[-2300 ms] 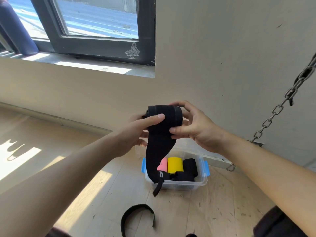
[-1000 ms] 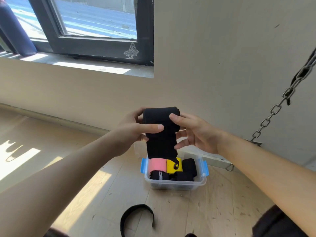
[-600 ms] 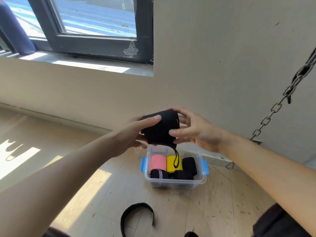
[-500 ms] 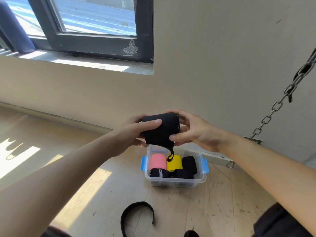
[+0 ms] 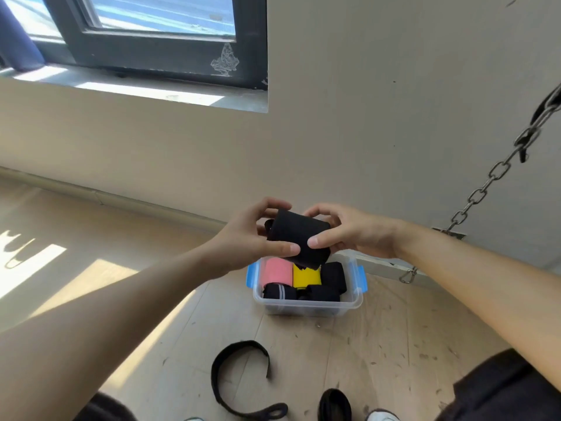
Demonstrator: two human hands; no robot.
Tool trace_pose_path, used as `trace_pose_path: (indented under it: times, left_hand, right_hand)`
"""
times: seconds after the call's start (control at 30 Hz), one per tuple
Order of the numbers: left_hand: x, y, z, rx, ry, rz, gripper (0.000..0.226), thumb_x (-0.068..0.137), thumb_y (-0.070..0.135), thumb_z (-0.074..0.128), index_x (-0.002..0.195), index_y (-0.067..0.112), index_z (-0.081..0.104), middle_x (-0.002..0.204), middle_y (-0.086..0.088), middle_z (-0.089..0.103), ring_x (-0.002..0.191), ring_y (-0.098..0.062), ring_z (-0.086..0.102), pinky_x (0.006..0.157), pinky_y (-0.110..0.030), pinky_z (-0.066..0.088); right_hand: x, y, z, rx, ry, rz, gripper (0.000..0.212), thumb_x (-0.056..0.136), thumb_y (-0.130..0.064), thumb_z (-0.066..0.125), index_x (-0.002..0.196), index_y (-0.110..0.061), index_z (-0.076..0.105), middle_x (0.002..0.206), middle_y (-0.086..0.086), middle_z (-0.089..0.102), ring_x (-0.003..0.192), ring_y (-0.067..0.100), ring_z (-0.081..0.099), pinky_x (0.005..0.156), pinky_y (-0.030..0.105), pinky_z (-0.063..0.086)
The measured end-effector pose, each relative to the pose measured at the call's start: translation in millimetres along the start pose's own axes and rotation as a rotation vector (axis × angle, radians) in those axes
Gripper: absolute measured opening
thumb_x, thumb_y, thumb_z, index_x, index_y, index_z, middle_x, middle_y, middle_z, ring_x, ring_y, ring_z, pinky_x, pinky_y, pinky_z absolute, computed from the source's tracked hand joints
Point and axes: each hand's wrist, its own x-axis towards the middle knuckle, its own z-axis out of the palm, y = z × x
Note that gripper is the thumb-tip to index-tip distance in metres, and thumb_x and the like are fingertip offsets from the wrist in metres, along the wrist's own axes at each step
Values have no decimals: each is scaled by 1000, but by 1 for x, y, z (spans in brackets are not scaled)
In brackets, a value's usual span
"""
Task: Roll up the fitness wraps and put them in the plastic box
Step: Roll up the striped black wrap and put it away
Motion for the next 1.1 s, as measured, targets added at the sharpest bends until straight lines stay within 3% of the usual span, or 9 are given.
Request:
trace_pose_path:
  times: [0.13, 0.27, 0.37, 0.53, 0.73, 0.83, 0.93, 1.03, 1.1]
  left_hand:
    - [8, -17, -6, 174, 19, -88, 62, 81, 22, 86, 134, 28, 55, 127, 7, 60, 101, -16, 72, 91, -39, 61]
    - [7, -41, -13, 343, 42, -152, 40, 86, 29, 81, 122, 27, 64, 110, 8, 68, 95, -12, 70, 81, -29, 58]
    - [3, -59, -10, 519, -13, -195, 30, 89, 32, 77, 116, 28, 66, 101, 9, 70, 94, -13, 69, 86, -36, 57]
    - [8, -93, 9, 852, -151, -238, 34, 93, 40, 68, 125, 29, 62, 116, 10, 69, 94, -12, 60, 89, -33, 52]
    - [25, -163, 35, 1083, -174, -242, 47, 99, 41, 59, 143, 29, 51, 141, 2, 56, 125, -21, 56, 94, -35, 47]
    - [29, -192, 46, 1059, -96, -236, 43, 99, 41, 60, 140, 28, 57, 143, 2, 54, 125, -20, 56, 98, -36, 50]
    - [25, -213, 57, 980, 32, -224, 32, 98, 40, 62, 126, 25, 67, 137, 1, 50, 117, -21, 60, 91, -35, 52]
    - [21, -224, 66, 885, 150, -198, 23, 96, 36, 66, 114, 22, 72, 132, -1, 52, 110, -22, 62, 84, -35, 51]
    - [18, -231, 69, 842, 188, -186, 21, 94, 34, 69, 111, 21, 72, 133, -3, 53, 108, -23, 65, 82, -37, 53]
  right_hand:
    - [14, 27, 9, 33, 110, 92, 52, 82, -17, 81, 127, -13, 55, 119, 19, 69, 110, 42, 67, 99, 54, 53]
    - [46, 63, 9, 57, 263, 220, 51, 85, -17, 79, 127, -15, 51, 118, 14, 69, 104, 38, 71, 96, 51, 55]
    - [75, 91, 9, 119, 341, 287, 55, 85, -21, 79, 129, -19, 46, 115, 12, 68, 98, 30, 70, 94, 48, 56]
    - [114, 155, 26, 301, 480, 359, 56, 83, -24, 81, 126, -19, 46, 123, 13, 63, 104, 32, 66, 80, 46, 60]
    - [144, 204, 39, 504, 593, 290, 45, 91, -22, 74, 123, -20, 42, 125, 11, 53, 108, 32, 63, 84, 46, 61]
    - [155, 222, 46, 139, 609, 300, 46, 87, -37, 75, 118, -24, 44, 128, 10, 55, 109, 27, 61, 94, 48, 56]
    - [158, 222, 53, -266, 631, 279, 52, 84, -50, 73, 123, -25, 48, 128, 4, 55, 109, 24, 58, 88, 39, 52]
    - [159, 219, 48, -528, 672, 75, 53, 92, -32, 67, 141, -26, 47, 137, 3, 47, 114, 23, 56, 87, 37, 52]
    - [157, 223, 36, -648, 590, -15, 48, 96, -22, 63, 143, -27, 51, 135, 2, 47, 116, 25, 56, 91, 35, 49]
